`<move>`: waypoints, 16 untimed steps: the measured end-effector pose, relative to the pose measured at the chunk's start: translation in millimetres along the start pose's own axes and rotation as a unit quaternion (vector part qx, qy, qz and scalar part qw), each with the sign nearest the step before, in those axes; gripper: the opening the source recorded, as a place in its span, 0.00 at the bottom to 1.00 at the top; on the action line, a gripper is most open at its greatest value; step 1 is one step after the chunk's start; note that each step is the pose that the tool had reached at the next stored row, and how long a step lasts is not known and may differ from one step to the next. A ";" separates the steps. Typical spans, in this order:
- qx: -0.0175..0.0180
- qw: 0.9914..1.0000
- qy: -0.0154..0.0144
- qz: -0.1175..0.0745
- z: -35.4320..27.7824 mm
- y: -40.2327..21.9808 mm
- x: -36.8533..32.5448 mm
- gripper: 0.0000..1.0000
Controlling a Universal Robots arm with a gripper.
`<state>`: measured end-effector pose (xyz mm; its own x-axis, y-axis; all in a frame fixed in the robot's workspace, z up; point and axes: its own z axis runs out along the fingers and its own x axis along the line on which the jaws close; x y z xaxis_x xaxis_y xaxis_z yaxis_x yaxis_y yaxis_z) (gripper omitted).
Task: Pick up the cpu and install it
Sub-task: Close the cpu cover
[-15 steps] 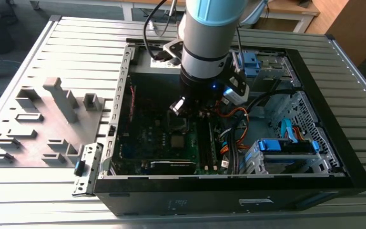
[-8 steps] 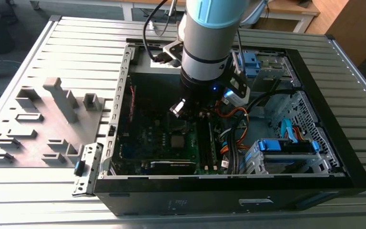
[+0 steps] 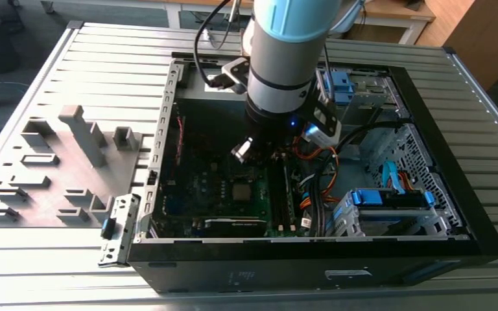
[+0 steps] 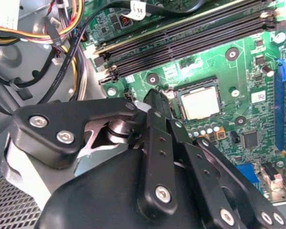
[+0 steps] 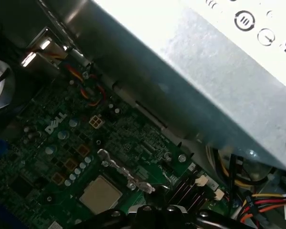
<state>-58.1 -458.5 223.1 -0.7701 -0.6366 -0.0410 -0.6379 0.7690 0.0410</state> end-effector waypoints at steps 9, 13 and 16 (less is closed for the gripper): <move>0.000 1.000 0.000 -0.001 -0.4 -5.5 4.0 0.11; 0.000 1.000 0.000 -0.001 -0.6 -8.4 5.8 0.11; 0.000 1.000 0.000 -0.002 -0.7 -10.6 6.9 0.11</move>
<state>-56.7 -471.1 223.1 -0.7678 -0.6394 -0.0414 -0.6407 0.7667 0.0414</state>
